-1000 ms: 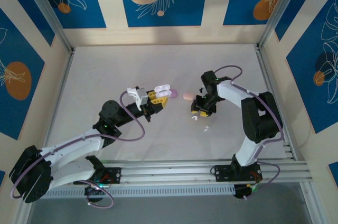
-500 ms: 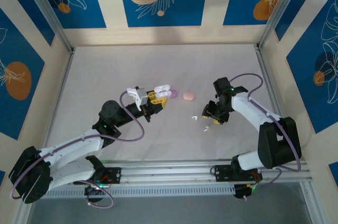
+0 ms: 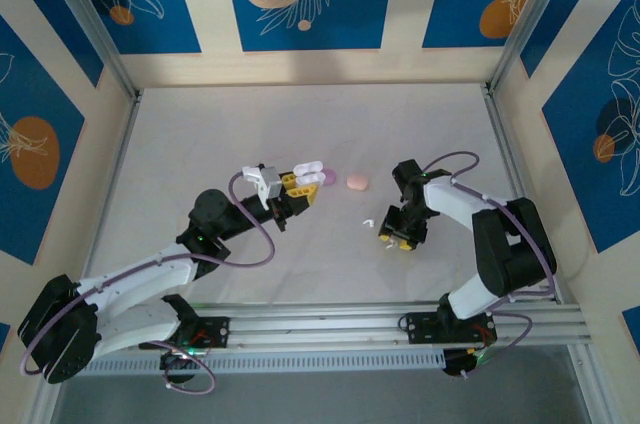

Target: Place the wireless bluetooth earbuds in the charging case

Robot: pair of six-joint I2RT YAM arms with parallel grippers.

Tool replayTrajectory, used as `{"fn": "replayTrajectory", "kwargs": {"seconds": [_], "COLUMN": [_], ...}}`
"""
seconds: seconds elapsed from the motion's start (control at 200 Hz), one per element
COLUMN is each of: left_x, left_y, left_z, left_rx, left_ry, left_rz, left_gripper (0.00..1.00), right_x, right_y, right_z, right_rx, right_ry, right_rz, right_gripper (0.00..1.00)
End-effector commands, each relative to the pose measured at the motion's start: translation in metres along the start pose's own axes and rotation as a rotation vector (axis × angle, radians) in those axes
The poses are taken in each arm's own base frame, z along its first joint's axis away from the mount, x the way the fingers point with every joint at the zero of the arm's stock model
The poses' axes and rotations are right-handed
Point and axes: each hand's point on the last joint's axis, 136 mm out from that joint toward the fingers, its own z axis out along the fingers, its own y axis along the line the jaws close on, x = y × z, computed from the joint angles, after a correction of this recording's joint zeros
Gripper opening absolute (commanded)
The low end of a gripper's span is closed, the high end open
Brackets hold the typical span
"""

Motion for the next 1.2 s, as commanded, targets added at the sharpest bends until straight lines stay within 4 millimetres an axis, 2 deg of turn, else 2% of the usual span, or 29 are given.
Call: {"fn": "replayTrajectory", "kwargs": {"seconds": [0.0,0.23,0.325,0.49,0.66,0.955,1.195], "left_x": [-0.012,-0.013,-0.012,-0.011,-0.011,-0.010,-0.010], "left_y": [-0.006,-0.006,-0.006,-0.005,-0.006,-0.006,-0.006], "left_z": [0.001,0.004,0.004,0.001,0.000,0.000,0.000], "left_rx": [0.022,0.032,0.032,0.022,0.021,0.022,0.024], "left_ry": [-0.034,-0.032,-0.029,-0.027,-0.025,-0.029,-0.030], "left_rz": [0.009,0.001,0.000,0.002,0.008,0.001,-0.005], "left_gripper": [0.10,0.10,0.10,0.11,0.11,0.11,0.11], "right_x": [-0.005,-0.013,-0.015,-0.010,-0.004,0.019,0.029], "right_y": [0.020,0.033,0.030,0.010,-0.006,-0.009,-0.023], "right_z": [-0.004,-0.002,-0.002,0.000,-0.004,-0.006,-0.005], "right_rx": [-0.032,0.057,0.121,0.204,0.213,0.090,0.087], "right_ry": [-0.014,-0.050,-0.051,-0.020,-0.003,0.025,0.028], "right_rz": [-0.082,-0.315,-0.346,-0.289,-0.210,-0.071,-0.007], "right_gripper": [0.42,0.37,0.36,0.36,0.37,0.42,0.39]}}
